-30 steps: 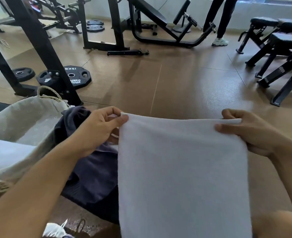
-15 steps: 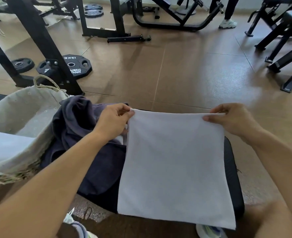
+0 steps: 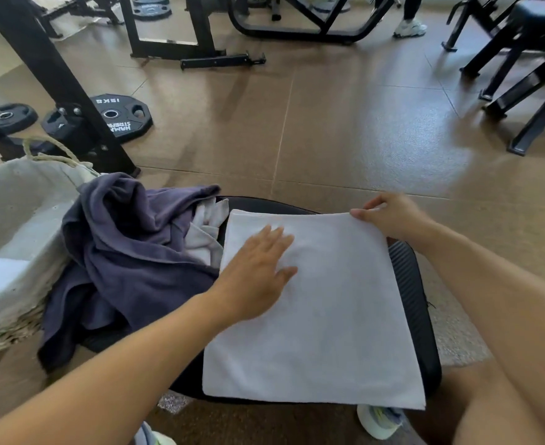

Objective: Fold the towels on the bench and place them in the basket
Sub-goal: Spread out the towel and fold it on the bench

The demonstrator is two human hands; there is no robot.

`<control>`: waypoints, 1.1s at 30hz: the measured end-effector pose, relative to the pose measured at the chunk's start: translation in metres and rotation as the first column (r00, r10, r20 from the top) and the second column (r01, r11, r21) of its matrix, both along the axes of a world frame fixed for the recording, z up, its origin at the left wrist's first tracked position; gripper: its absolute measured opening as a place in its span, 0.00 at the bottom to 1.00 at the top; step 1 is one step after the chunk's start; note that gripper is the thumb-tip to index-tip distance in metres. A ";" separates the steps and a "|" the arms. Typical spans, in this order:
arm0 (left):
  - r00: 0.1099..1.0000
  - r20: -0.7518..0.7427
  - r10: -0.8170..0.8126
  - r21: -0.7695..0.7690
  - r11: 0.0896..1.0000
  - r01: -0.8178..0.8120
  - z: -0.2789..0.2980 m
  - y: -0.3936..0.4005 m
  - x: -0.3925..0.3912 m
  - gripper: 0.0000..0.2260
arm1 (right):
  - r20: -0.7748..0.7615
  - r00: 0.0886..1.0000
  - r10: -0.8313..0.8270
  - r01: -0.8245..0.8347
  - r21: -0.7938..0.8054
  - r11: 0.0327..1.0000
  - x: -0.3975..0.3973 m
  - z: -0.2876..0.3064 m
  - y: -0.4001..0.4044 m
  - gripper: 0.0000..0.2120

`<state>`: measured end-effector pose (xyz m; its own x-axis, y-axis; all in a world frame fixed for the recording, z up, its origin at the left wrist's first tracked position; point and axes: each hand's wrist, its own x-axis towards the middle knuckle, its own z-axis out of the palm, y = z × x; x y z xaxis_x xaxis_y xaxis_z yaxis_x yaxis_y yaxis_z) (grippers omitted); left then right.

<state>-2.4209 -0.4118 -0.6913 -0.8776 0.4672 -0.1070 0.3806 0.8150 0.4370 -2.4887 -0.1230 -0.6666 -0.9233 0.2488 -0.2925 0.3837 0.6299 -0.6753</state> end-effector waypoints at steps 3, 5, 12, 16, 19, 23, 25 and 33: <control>1.000 -0.022 0.009 -0.243 0.970 -0.014 -0.019 -0.008 -0.006 0.42 | 0.084 0.996 0.021 -0.018 -0.030 0.999 0.004 0.002 0.003 0.19; 0.999 -0.020 0.025 -0.292 0.956 -0.030 -0.022 -0.009 -0.008 0.45 | 0.150 0.988 0.029 -0.017 -0.076 0.997 0.007 0.004 0.007 0.19; 0.997 -0.044 0.064 -0.232 0.970 -0.073 -0.014 0.021 0.007 0.46 | 0.074 0.996 -0.054 0.063 -0.122 0.991 0.008 -0.002 0.014 0.16; 0.928 -0.116 -0.354 -0.024 0.935 0.354 0.001 0.075 0.062 0.36 | 0.003 0.999 -0.043 0.043 -0.083 0.996 0.007 -0.004 0.008 0.19; 0.801 -0.177 -0.571 -0.014 0.816 0.578 0.006 0.107 0.100 0.31 | 0.003 1.000 -0.029 0.029 -0.066 0.997 0.006 -0.002 0.004 0.21; 0.749 -0.305 -0.588 -0.173 0.808 0.563 0.002 0.128 0.110 0.28 | -0.003 0.999 -0.043 0.042 -0.056 0.998 0.006 -0.001 -0.001 0.17; 0.747 -0.300 -0.594 -0.220 0.805 0.551 0.000 0.133 0.109 0.27 | -0.021 0.998 -0.054 0.054 -0.031 0.998 0.005 -0.001 -0.002 0.16; 0.895 -0.153 -0.418 0.074 0.899 0.433 0.011 0.123 0.115 0.08 | -0.081 0.989 -0.121 0.118 -0.038 0.992 0.003 -0.009 0.005 0.10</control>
<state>-2.3062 -0.2889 -0.6802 -0.5950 0.8012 0.0637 0.7399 0.5152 0.4325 -2.4857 -0.1181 -0.6755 -0.9091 0.3500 -0.2260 0.3964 0.5598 -0.7276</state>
